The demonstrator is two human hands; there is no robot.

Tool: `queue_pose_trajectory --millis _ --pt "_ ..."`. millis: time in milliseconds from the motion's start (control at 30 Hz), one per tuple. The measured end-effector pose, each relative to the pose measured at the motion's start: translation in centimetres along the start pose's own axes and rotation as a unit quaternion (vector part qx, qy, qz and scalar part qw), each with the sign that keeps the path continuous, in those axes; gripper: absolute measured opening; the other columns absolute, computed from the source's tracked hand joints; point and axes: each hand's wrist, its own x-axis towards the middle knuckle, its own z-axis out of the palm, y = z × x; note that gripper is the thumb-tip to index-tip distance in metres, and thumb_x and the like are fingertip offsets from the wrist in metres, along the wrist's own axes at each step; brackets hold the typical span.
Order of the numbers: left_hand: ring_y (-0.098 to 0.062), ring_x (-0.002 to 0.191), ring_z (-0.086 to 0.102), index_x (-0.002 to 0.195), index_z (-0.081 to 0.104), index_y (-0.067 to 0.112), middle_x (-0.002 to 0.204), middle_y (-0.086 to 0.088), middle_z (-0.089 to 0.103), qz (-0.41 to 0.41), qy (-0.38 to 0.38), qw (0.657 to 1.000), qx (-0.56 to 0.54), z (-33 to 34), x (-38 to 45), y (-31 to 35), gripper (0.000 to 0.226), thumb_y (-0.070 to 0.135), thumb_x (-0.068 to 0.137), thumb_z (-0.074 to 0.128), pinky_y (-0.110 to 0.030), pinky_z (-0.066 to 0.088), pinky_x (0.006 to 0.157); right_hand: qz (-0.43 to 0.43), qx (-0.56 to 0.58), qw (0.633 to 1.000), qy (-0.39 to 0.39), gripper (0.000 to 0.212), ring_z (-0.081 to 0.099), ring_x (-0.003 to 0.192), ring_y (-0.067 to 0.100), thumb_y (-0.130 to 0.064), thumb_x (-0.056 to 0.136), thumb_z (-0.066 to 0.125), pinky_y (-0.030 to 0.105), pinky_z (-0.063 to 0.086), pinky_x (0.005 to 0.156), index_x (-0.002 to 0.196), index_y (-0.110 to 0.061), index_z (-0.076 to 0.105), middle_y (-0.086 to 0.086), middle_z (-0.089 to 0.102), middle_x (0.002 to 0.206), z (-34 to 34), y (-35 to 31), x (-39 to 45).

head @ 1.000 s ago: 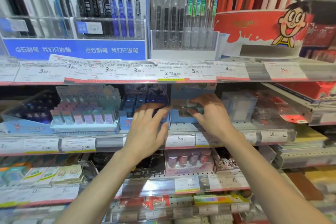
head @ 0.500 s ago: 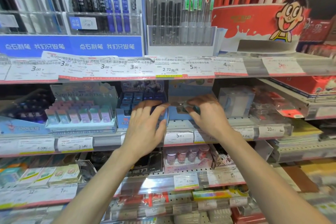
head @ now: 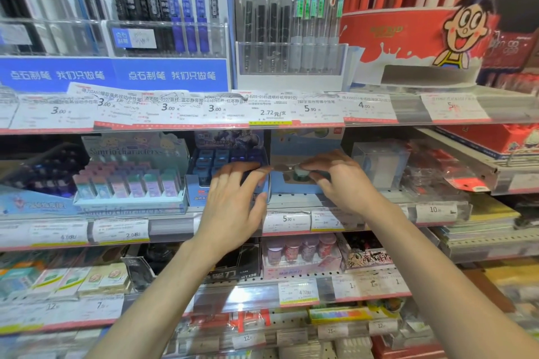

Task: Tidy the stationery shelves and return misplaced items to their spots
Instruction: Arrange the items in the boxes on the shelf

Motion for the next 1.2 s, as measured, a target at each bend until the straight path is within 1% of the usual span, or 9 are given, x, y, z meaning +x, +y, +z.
queue_pose_trajectory --millis 67,167,233,400,600,733,900,1067,1200 --pt "-0.024 0.101 0.043 0.128 0.050 0.027 0.115 -0.002 0.053 -0.001 -0.003 1.000 -0.001 0.0 0.0 0.0 0.036 0.035 0.093 0.048 -0.036 0.034 0.083 0.005 0.008 1.000 -0.003 0.027 0.053 0.121 0.023 -0.015 0.096 0.059 0.039 0.046 0.103 0.118 -0.022 0.073 -0.005 0.070 0.123 0.0 0.2 0.2" --pt "-0.025 0.103 0.044 0.129 0.049 0.027 0.118 -0.002 0.053 -0.004 -0.004 1.000 0.001 0.1 0.1 0.0 0.037 0.036 0.093 0.047 -0.037 0.035 0.084 0.005 0.006 1.000 -0.017 0.026 0.055 0.117 0.022 -0.029 0.093 0.061 0.038 0.048 0.098 0.118 -0.023 0.069 -0.005 0.069 0.120 0.0 -0.5 0.6" --pt "-0.024 0.102 0.044 0.128 0.049 0.027 0.118 -0.003 0.053 -0.003 -0.002 1.000 0.002 0.2 0.0 0.0 0.036 0.036 0.093 0.047 -0.036 0.034 0.082 -0.016 0.009 0.999 -0.026 0.027 0.059 0.111 0.021 -0.030 0.091 0.062 0.038 0.050 0.094 0.118 -0.025 0.066 -0.005 0.067 0.119 0.3 -1.2 0.8" --pt "-0.025 0.101 0.045 0.129 0.049 0.028 0.117 -0.003 0.053 -0.003 -0.005 1.000 0.003 0.2 0.1 -0.1 0.037 0.036 0.093 0.048 -0.036 0.034 0.082 -0.018 -0.002 0.997 -0.079 0.024 0.052 0.127 0.020 -0.026 0.096 0.055 0.041 0.039 0.110 0.110 -0.032 0.074 -0.007 0.057 0.141 1.1 -1.3 1.0" --pt "-0.024 0.106 0.045 0.132 0.051 0.027 0.121 -0.001 0.053 -0.002 -0.010 1.000 0.001 0.1 0.0 -0.2 0.041 0.037 0.093 0.047 -0.036 0.034 0.086 -0.027 0.028 0.994 -0.106 0.023 0.058 0.122 0.015 -0.026 0.094 0.057 0.036 0.045 0.104 0.103 -0.032 0.077 -0.009 0.059 0.137 -0.2 -0.7 0.7" --pt "-0.025 0.107 0.045 0.132 0.051 0.027 0.123 -0.002 0.053 -0.001 -0.011 1.000 0.001 0.2 0.1 -0.2 0.042 0.036 0.092 0.048 -0.037 0.034 0.087 -0.021 0.031 0.994 -0.098 0.021 0.059 0.122 0.013 -0.029 0.096 0.059 0.036 0.045 0.105 0.105 -0.034 0.078 -0.011 0.063 0.135 -0.5 -1.3 0.0" --pt "-0.028 0.101 0.047 0.130 0.051 0.026 0.117 -0.004 0.053 -0.004 -0.008 1.000 0.005 0.2 0.0 -0.1 0.040 0.039 0.092 0.044 -0.040 0.038 0.084 -0.005 0.023 0.997 -0.074 0.022 0.060 0.122 0.017 -0.030 0.096 0.060 0.038 0.047 0.104 0.109 -0.031 0.077 -0.009 0.066 0.132 0.0 -2.4 -0.5" --pt "-0.028 0.105 0.046 0.130 0.050 0.025 0.121 -0.004 0.052 -0.001 -0.012 1.000 0.004 0.1 0.0 0.0 0.040 0.039 0.093 0.043 -0.041 0.038 0.087 0.009 0.029 0.998 -0.062 0.021 0.062 0.118 0.017 -0.030 0.097 0.060 0.038 0.048 0.102 0.109 -0.029 0.078 -0.008 0.069 0.126 0.1 -2.7 -0.9" --pt "-0.027 0.108 0.045 0.132 0.051 0.025 0.123 -0.003 0.052 0.000 -0.018 1.000 -0.003 -0.1 0.0 0.0 0.042 0.040 0.093 0.042 -0.039 0.037 0.089 0.033 0.076 0.995 -0.050 0.023 0.064 0.110 0.011 -0.030 0.097 0.060 0.026 0.047 0.094 0.110 -0.022 0.077 -0.007 0.074 0.115 0.1 -2.6 -1.4"
